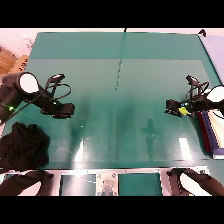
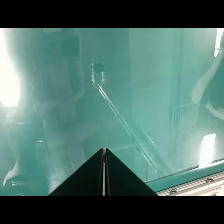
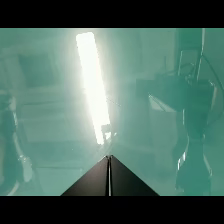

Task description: Fold the shirts.

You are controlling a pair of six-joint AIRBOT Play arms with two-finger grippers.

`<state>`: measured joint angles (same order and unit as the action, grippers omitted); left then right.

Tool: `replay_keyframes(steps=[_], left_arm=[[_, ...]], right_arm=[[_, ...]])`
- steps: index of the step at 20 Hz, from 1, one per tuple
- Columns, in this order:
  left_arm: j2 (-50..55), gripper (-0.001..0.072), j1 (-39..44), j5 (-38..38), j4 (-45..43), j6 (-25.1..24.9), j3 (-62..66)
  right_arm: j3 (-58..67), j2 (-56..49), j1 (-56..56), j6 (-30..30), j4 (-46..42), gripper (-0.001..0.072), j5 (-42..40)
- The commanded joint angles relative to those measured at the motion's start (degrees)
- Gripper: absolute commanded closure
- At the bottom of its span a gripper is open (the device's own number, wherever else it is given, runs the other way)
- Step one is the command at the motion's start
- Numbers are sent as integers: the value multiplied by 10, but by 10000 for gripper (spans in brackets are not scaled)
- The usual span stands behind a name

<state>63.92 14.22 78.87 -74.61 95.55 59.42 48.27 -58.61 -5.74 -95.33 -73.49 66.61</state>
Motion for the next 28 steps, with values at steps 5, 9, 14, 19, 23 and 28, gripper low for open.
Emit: replay_keyframes(steps=[5,9,14,19,23,28], left_arm=[[0,685,0,-4,-11,-16,0],[0,623,0,21,-189,16,0],[0,7,-31,44,-391,76,-69],[0,7,-133,-17,-386,96,-204],[0,49,-172,-44,-383,94,-268],[0,686,-172,-16,-327,42,-195]], right_arm=[[0,0,1,0,0,696,0],[0,0,1,0,0,696,0],[0,0,1,0,0,696,0],[0,0,1,0,0,696,0],[0,0,1,0,0,695,0],[0,0,1,0,0,696,0]])
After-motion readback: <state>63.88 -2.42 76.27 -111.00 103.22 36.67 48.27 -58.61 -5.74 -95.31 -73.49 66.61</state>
